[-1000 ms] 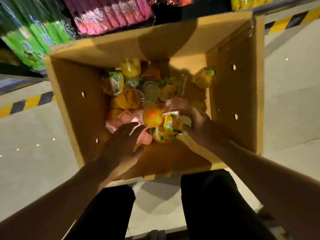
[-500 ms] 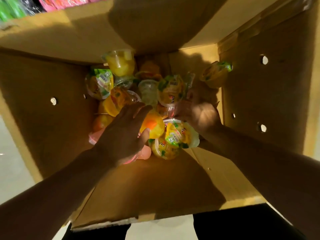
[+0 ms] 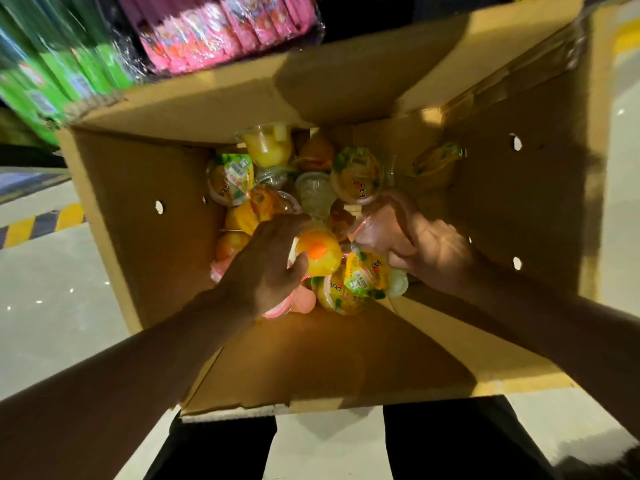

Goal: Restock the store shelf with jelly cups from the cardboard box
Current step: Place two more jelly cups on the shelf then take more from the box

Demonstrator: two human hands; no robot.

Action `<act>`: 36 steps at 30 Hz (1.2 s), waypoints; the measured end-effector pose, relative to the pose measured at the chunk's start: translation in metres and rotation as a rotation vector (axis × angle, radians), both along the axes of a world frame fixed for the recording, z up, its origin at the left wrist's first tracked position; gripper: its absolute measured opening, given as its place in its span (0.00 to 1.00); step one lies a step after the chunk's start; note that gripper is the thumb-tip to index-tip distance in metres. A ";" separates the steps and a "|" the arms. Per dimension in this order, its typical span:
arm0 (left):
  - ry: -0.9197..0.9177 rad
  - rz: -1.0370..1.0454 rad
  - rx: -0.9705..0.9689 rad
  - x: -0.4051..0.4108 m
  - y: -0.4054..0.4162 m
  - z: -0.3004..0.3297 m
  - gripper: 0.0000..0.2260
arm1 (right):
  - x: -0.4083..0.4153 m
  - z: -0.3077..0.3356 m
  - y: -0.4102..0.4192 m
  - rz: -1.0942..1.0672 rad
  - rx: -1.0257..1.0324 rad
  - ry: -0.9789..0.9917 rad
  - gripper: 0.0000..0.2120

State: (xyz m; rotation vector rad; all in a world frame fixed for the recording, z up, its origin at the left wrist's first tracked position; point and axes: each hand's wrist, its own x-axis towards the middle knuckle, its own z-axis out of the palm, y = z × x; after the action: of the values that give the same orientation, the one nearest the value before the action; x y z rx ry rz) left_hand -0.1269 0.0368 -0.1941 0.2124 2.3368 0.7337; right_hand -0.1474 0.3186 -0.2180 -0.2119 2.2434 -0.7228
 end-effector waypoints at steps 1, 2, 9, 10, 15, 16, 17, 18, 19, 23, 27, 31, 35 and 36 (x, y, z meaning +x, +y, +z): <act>-0.039 0.036 -0.013 -0.006 0.003 -0.004 0.29 | 0.001 0.005 0.003 -0.018 -0.031 -0.010 0.41; -0.070 0.061 -0.033 -0.014 0.006 -0.009 0.29 | 0.003 0.007 0.006 -0.043 -0.076 -0.001 0.41; -0.189 0.071 -0.225 -0.062 0.041 -0.068 0.37 | 0.015 0.005 0.014 -0.606 -0.405 -0.053 0.37; -0.206 0.067 -0.257 -0.066 0.044 -0.079 0.41 | 0.017 0.002 0.012 -0.659 -0.451 -0.057 0.38; -0.172 0.096 -0.375 -0.064 0.057 -0.119 0.44 | 0.023 -0.020 0.000 -0.761 -0.497 0.044 0.39; -0.136 0.113 -0.410 -0.061 0.060 -0.121 0.45 | 0.024 -0.025 -0.001 -0.780 -0.498 0.059 0.40; -0.105 0.142 -0.443 -0.059 0.062 -0.120 0.47 | 0.026 -0.028 -0.002 -0.794 -0.496 0.074 0.40; -0.089 0.180 -0.460 -0.056 0.062 -0.118 0.48 | 0.028 -0.030 -0.003 -0.804 -0.494 0.090 0.40; -0.078 0.219 -0.446 -0.055 0.062 -0.116 0.48 | 0.029 -0.028 -0.004 -0.815 -0.493 0.098 0.40; -0.057 0.361 -0.284 -0.053 0.058 -0.086 0.48 | 0.033 -0.008 -0.001 -0.811 -0.569 0.048 0.38; 0.015 0.422 -0.040 -0.055 0.058 -0.028 0.44 | 0.031 0.038 0.004 -0.816 -0.602 -0.010 0.34; -0.015 0.480 0.112 -0.052 0.066 0.055 0.37 | 0.028 0.109 0.005 -0.797 -0.539 0.050 0.32; 0.024 0.580 0.260 -0.040 0.075 0.168 0.34 | 0.023 0.208 0.005 -0.768 -0.553 0.179 0.33; 0.028 0.605 0.300 -0.035 0.076 0.201 0.34 | 0.023 0.237 0.004 -0.767 -0.566 0.203 0.33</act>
State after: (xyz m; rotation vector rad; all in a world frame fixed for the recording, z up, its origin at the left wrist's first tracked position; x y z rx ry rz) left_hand -0.1620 0.1123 0.0067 -0.3787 2.3164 1.3787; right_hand -0.1248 0.3230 0.0189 0.3499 2.2358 -1.8097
